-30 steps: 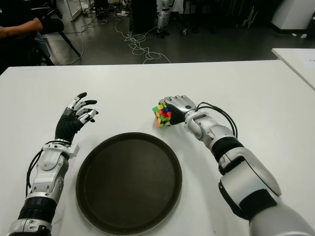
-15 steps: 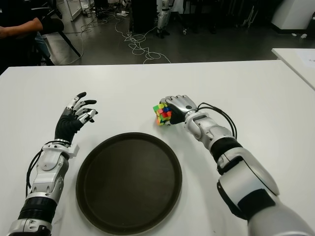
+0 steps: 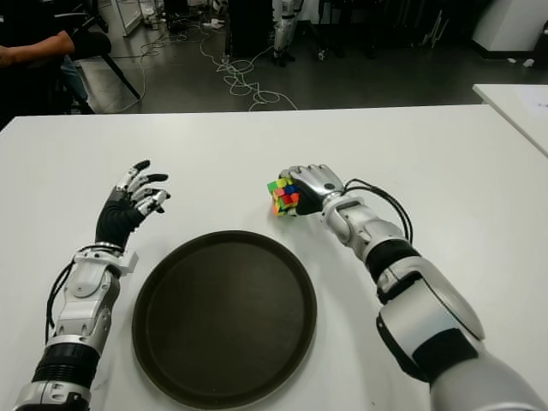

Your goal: Pick up the Rubik's Cube and put it in the plate

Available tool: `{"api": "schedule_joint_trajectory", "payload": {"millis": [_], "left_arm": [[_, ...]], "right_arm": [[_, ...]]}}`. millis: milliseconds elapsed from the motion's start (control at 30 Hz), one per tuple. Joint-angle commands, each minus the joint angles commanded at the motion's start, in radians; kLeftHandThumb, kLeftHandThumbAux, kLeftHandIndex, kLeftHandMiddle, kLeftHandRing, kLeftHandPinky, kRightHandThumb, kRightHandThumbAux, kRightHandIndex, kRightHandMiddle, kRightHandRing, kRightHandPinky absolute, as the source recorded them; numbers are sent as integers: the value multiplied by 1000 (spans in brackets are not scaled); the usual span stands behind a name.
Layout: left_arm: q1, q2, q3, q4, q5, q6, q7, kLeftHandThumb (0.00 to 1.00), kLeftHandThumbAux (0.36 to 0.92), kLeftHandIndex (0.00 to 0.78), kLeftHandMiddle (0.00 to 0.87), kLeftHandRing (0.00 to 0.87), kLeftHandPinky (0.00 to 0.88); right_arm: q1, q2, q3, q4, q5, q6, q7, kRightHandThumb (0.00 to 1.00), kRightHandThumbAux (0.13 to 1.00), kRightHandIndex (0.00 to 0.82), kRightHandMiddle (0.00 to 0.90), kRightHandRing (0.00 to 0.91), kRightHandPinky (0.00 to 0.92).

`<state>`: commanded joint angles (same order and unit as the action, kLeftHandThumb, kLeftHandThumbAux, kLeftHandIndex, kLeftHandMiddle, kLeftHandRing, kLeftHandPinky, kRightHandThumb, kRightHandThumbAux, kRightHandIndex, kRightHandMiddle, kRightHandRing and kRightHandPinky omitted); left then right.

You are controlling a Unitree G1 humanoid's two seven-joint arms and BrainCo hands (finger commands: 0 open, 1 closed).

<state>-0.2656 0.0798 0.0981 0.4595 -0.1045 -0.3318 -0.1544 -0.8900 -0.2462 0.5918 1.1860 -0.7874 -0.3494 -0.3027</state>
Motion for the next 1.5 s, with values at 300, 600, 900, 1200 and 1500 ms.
{"api": "schedule_joint_trajectory", "payload": {"millis": [300, 600, 900, 1200, 1500], "left_arm": [[0, -1, -1, -1, 5, 3, 8, 435, 702, 103, 288, 392, 487], [-1, -2, 0, 3, 3, -1, 7, 432, 697, 100, 279, 389, 490], [-4, 1, -2, 10, 5, -11, 3, 438, 696, 102, 288, 392, 492], [-3, 0, -3, 7, 4, -1, 4, 425, 697, 93, 277, 384, 487], [-4, -2, -3, 9, -1, 4, 1, 437, 696, 98, 270, 384, 486]], "right_arm": [[0, 0, -8, 3, 3, -2, -7, 678, 739, 420, 508, 519, 514], [4, -19, -19, -35, -3, -25, -43, 680, 738, 420, 508, 518, 520], [23, -76, -43, -154, 2, -56, -73, 683, 736, 421, 548, 550, 540], [90, -125, -105, -343, 28, -54, -72, 683, 736, 421, 560, 560, 543], [195, -170, -166, -620, 66, -17, 43, 685, 736, 420, 565, 572, 558]]}}
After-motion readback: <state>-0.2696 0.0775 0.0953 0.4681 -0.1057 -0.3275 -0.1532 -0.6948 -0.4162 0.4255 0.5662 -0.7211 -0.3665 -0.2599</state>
